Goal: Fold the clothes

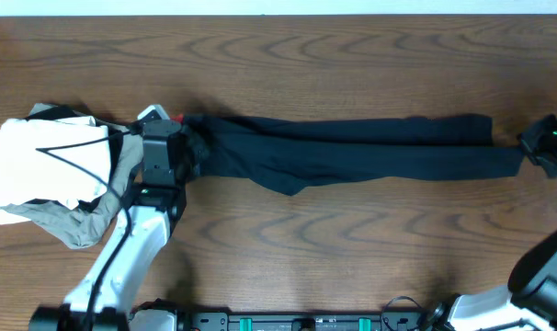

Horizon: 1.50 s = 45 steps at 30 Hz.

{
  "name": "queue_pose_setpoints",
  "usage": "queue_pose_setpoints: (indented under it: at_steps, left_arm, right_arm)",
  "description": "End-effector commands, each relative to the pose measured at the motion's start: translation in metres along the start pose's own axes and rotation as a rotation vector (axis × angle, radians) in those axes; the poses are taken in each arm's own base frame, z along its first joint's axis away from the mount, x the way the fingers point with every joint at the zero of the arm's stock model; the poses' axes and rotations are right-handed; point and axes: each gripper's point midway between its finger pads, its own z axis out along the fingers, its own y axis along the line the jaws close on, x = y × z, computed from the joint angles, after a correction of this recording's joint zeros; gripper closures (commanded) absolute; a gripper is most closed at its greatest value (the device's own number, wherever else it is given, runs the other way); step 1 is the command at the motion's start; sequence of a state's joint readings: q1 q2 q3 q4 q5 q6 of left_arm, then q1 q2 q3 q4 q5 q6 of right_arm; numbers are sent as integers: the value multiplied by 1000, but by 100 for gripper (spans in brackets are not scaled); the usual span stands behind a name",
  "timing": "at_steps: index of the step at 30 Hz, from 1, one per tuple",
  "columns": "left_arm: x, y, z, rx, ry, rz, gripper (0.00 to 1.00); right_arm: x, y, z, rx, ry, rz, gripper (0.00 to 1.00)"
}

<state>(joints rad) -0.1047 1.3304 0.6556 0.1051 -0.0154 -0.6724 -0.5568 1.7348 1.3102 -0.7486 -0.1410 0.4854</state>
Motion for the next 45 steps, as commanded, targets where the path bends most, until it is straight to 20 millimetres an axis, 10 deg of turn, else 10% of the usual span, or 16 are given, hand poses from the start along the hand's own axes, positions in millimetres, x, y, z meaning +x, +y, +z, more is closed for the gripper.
queue_pose_setpoints:
  at_steps: [1, 10, 14, 21, 25, 36, 45]
  left_arm:
    - [-9, -1, 17, -10, -39, 13, 94]
    - [-10, -8, 56, 54, -93, 6, 92]
    - [-23, -19, 55, 100, -144, 1, 41]
    - [-40, -23, 52, 133, -201, -17, 38]
    - [-16, -26, 55, 167, -85, -4, 39]
    - [-5, 18, 59, -34, -51, 139, 39]
    - [-26, -6, 65, 64, -39, 307, 48]
  right_arm:
    - [4, 12, 24, 5, 19, -23, 99]
    - [-13, 52, 87, -84, -70, -78, 98]
    - [-34, 70, 92, -149, -165, -67, 91]
    - [-41, 82, 88, -211, -188, -64, 74]
    - [-23, 83, 90, -241, -100, -107, 72]
    - [7, 69, 46, -237, 40, -139, 71]
    - [31, 61, -4, -209, 89, -212, 70]
